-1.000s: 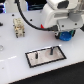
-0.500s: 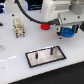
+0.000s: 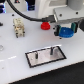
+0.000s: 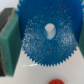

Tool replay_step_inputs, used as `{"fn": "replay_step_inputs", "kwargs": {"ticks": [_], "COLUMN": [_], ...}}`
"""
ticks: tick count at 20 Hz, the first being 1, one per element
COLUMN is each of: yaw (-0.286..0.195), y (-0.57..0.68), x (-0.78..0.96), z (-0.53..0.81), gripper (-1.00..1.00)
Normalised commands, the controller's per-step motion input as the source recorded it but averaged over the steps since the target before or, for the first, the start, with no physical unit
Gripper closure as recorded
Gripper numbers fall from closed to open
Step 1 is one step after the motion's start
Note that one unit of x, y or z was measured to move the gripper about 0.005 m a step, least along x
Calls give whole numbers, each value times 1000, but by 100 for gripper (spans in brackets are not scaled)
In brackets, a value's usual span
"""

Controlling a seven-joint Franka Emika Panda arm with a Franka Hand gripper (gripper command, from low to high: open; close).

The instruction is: Insert the blue gear onto the right peg, followed by the red gear

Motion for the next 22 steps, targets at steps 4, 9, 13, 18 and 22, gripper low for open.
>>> {"fn": "replay_step_inputs", "kwargs": {"ticks": [4,9,13,18,22], "yaw": [0,0,0,0,0], "y": [-369,-338,-238,-225,-337], "x": [589,583,531,362,234], "z": [277,183,87,-6,-69], "gripper": [100,100,100,100,100]}}
